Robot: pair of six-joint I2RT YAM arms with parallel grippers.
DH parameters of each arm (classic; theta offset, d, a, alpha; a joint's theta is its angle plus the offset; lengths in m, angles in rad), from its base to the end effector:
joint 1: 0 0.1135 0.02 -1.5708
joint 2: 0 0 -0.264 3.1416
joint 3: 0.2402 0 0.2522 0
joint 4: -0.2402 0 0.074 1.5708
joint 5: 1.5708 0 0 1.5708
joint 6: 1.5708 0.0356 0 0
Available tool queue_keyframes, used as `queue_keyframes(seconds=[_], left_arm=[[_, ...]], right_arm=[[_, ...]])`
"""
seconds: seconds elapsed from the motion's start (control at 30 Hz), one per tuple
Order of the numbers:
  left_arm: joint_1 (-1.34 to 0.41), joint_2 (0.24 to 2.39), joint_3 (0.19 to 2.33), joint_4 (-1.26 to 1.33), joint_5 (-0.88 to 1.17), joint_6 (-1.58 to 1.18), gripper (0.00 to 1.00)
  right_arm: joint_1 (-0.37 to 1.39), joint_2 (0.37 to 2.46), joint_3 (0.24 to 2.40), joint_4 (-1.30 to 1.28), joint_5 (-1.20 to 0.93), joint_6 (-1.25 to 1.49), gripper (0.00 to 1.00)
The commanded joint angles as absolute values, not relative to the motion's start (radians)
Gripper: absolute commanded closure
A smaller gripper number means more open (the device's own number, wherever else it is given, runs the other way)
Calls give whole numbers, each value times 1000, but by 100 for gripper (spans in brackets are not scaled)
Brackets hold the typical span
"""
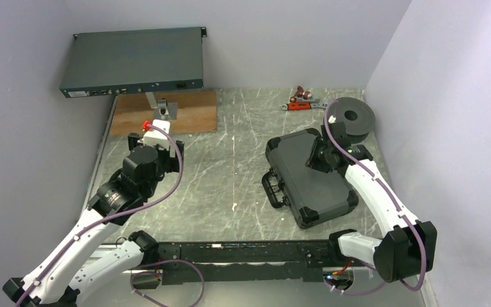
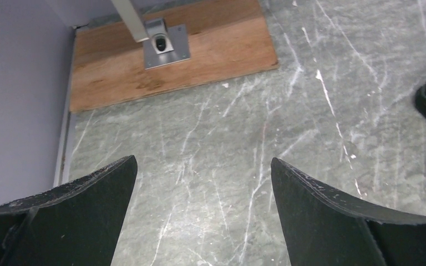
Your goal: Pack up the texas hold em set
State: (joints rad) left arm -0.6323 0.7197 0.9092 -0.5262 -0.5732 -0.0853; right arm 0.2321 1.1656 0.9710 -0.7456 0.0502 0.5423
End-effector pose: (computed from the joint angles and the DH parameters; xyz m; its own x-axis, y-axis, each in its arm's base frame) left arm 0.1315 -0.0724 0.3583 -0.2727 0.1110 -0.9557 0.0606 0.9933 0.0981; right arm 0.2266 0.0517 0.2791 -0.7769 0.3460 -0.5259 0.2336 0.9342 0.2696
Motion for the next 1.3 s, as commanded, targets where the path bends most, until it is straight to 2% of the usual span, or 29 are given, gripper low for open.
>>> queue_keyframes(seconds=[0.0, 0.13, 0.27, 0.47, 0.97, 1.27], left_arm=[[-630, 741, 902, -468, -432, -44, 3], [-630, 774, 906, -459, -281, -29, 3], [-630, 813, 904, -445, -166, -27, 4], [-634, 920, 950, -455, -13, -92, 10], [-634, 1115, 846, -257, 146, -341, 17], [-678, 1194, 751, -103, 240, -384, 29]], right_arm=[[236, 1149, 909, -669, -21, 541, 70], [236, 1163, 841, -610, -101, 550, 72], [236, 1179, 789, -588, -94, 554, 73], [235, 1193, 740, -583, -48, 564, 76], [235, 1185, 673, -539, -45, 570, 76], [235, 1184, 649, -517, -86, 582, 76]])
